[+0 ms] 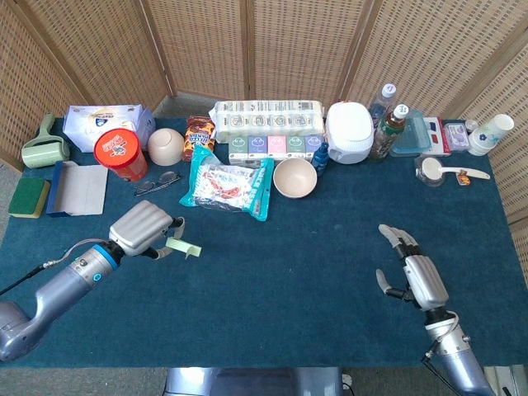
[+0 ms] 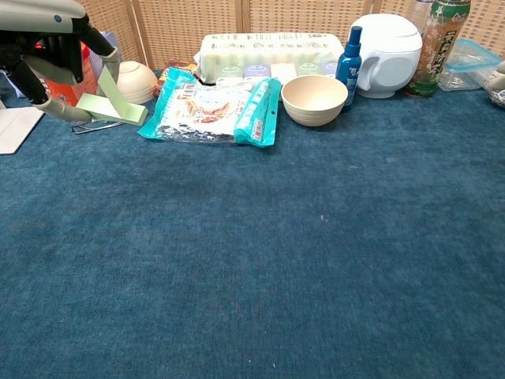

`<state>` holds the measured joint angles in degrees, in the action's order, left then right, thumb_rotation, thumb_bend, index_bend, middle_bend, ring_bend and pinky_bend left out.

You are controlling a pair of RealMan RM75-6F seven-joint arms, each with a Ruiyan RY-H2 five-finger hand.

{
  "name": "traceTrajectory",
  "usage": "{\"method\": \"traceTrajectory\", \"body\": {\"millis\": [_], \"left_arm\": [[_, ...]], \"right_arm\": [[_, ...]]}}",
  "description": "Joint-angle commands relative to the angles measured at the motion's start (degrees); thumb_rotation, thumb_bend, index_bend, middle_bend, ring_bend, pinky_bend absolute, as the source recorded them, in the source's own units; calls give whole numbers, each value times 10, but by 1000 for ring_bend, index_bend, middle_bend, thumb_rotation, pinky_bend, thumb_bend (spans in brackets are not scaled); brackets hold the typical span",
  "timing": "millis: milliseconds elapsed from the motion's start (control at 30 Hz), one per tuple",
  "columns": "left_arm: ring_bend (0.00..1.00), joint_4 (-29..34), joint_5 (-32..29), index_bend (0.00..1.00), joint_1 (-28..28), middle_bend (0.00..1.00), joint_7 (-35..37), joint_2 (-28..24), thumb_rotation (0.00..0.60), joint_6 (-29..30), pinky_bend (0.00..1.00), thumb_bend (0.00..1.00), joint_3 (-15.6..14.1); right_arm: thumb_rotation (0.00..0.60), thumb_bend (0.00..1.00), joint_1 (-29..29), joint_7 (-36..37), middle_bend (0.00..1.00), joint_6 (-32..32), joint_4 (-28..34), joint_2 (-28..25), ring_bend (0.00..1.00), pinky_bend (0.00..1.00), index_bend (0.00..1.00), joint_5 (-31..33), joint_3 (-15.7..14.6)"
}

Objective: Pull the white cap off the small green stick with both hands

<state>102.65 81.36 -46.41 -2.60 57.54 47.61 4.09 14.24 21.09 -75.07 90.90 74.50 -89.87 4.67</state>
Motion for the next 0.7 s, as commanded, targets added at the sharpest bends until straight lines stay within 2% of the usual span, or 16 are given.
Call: {"method": "traceTrajectory", "body": {"millis": [33, 333, 700], "left_arm": [[1000, 2, 7, 728, -8, 1000, 4, -5, 600, -10, 1000, 400, 3], [1000, 9, 11, 728, -29, 1000, 0, -8, 600, -43, 1000, 400, 7], [1000, 16, 0, 729, -51, 1000, -9, -9, 600, -75, 1000, 399, 14]], "right_arm": [[600, 491, 13, 26, 145, 8, 1, 5, 94, 90, 0, -8, 1], [600, 491, 37, 69, 175, 22, -10, 22, 146, 158, 0, -13, 6], [600, 491, 56, 107, 185, 25, -17, 37, 152, 161, 0, -8, 14]]}}
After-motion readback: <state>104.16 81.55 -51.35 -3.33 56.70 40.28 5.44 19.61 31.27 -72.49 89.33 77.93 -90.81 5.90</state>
